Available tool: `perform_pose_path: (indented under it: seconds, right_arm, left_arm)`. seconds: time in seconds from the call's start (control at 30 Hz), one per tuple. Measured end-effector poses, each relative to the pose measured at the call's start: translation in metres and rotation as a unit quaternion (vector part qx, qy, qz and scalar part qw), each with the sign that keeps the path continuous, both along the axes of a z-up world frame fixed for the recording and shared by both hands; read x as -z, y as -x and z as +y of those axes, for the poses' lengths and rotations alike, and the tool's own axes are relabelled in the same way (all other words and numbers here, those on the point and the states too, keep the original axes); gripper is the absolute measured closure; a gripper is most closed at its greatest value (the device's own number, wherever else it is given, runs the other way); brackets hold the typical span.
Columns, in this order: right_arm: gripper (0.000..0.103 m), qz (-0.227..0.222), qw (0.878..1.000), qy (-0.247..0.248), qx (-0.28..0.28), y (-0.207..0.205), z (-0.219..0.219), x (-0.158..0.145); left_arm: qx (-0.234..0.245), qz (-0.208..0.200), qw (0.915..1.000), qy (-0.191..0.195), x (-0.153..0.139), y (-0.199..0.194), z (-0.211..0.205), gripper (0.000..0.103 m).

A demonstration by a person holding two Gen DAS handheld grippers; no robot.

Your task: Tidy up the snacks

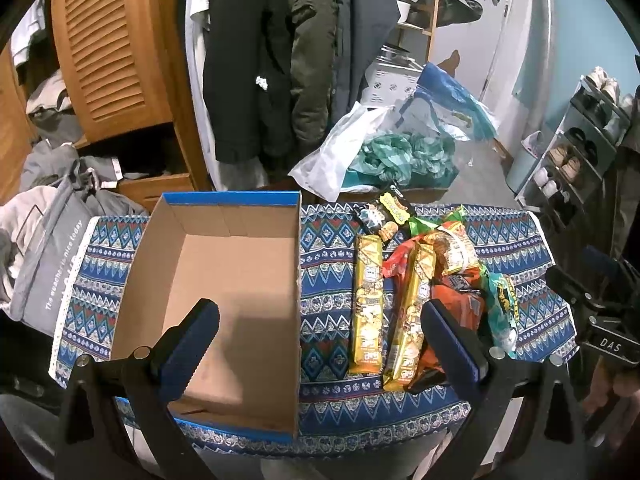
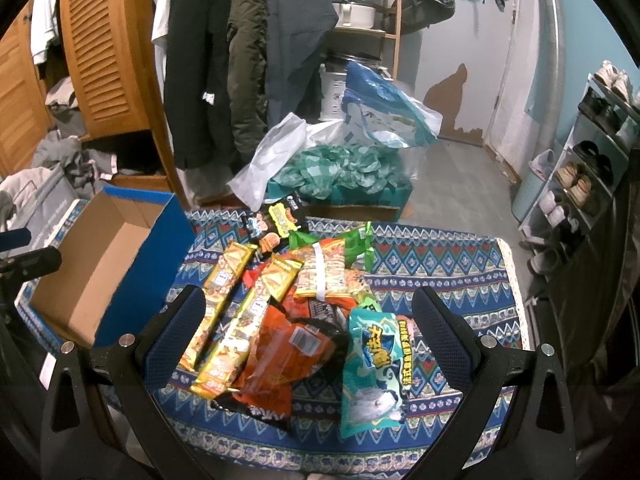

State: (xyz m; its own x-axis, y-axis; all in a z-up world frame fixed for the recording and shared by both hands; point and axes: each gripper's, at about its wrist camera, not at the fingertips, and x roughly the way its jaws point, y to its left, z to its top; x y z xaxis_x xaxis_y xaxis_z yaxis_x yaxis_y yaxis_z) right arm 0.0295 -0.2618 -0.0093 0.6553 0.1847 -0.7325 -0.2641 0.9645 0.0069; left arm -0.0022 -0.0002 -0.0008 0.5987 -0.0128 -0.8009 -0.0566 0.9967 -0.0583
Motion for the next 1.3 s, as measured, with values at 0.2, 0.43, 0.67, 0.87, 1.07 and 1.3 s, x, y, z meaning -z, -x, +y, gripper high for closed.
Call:
perform_pose_path:
  seconds: [0.2,0.43,0.67,0.87,1.07,1.3]
  right_arm:
    - [0.002,0.002,1.000,0.000,0.000,0.0001,-0.0010,0.0006]
    - [0.002,0.004,1.000,0.000,-0.001,0.0001,-0.0021,0.0014]
    - [0.002,0.004,1.000,0.001,-0.001,-0.0004,-0.0004,0.0017]
    - [0.002,0.004,1.000,0.001,-0.001,-0.0004,-0.0009,0.0019]
    - [0.002,0.004,1.000,0.002,0.000,-0.0006,-0.0008,0.0014]
    - [0.002,0.005,1.000,0.002,-0.002,-0.0001,-0.0017,0.0024]
  left_arm:
    - [0.000,0.000,1.0000,0.000,0.0003,0.0005,-0.0005,0.001]
    - [-0.001,-0.001,1.0000,0.001,0.0003,0.0006,-0.0010,0.001]
    - [0.001,0.000,1.0000,0.002,0.0006,-0.0008,-0.0020,0.001]
    - [0.001,-0.002,1.0000,0.003,0.0005,-0.0009,-0.0019,0.001]
    - [0.000,0.000,1.0000,0.005,0.0008,-0.0009,-0.0015,0.001]
    - [-0.001,0.003,1.0000,0.007,0.0030,-0.0010,0.0001,0.001]
